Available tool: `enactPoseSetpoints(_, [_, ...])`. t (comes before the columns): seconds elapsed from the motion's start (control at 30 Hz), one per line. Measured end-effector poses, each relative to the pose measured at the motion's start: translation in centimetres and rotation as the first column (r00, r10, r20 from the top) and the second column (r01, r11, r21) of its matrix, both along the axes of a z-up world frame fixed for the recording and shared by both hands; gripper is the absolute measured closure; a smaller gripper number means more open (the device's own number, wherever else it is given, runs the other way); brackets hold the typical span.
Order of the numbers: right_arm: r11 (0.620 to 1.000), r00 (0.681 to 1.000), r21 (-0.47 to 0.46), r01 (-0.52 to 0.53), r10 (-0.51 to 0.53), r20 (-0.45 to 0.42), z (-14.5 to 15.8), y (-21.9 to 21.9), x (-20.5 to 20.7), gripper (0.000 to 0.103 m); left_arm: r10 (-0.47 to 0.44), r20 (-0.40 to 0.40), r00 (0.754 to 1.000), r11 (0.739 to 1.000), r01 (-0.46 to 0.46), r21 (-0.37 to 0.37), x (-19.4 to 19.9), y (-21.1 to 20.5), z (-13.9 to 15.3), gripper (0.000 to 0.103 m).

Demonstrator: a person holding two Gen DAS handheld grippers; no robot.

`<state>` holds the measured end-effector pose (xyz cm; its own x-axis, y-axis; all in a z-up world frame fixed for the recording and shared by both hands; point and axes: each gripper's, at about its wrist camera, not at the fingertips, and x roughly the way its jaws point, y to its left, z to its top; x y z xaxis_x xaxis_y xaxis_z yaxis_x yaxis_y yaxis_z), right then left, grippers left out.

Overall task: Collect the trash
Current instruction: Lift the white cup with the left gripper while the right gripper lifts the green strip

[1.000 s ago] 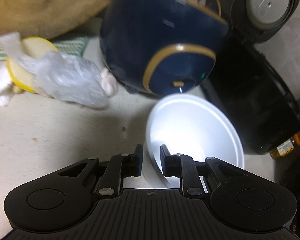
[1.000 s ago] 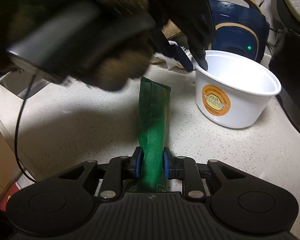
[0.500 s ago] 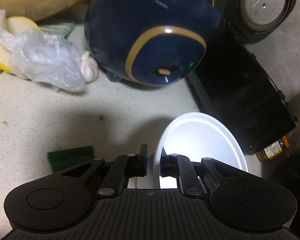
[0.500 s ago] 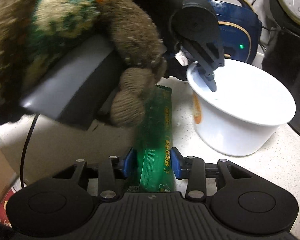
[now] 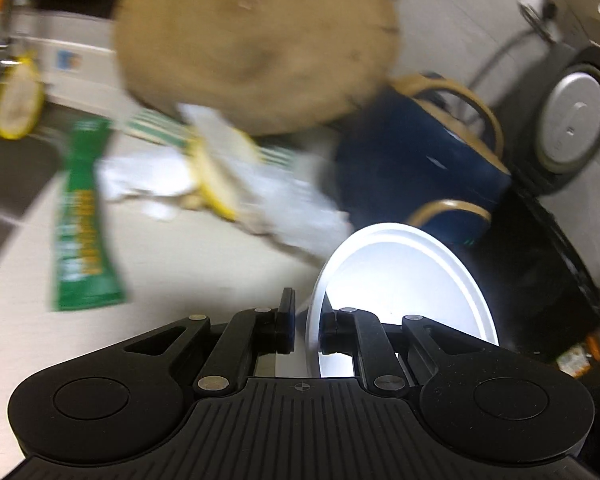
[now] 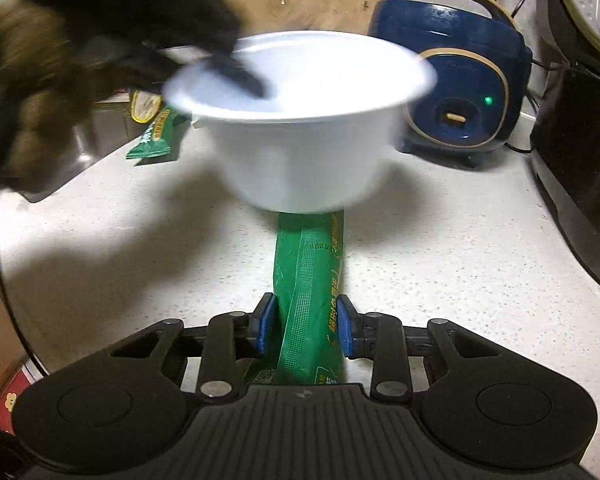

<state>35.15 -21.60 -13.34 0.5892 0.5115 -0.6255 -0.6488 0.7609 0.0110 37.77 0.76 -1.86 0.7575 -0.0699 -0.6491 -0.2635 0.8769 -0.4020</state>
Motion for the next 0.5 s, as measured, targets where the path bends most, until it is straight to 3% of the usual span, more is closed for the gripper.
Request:
enactPoseSetpoints(0.27, [0.993,0.992,0.0,0.115,-0.115,-0.056,0.5,-0.9,1.6,0.072,0.034,-0.085,0.996,0.999,-0.031,0.037,-4.8,2.3,-1.4,0.089])
enactPoseSetpoints(0.5, [0.995,0.993,0.004,0.101,-0.1,-0.063,0.4,-0.1,2.1,0.059,0.036,-0.147,0.988,0.999,-0.032,0.03,-6.4,2.7,-3.2,0.09])
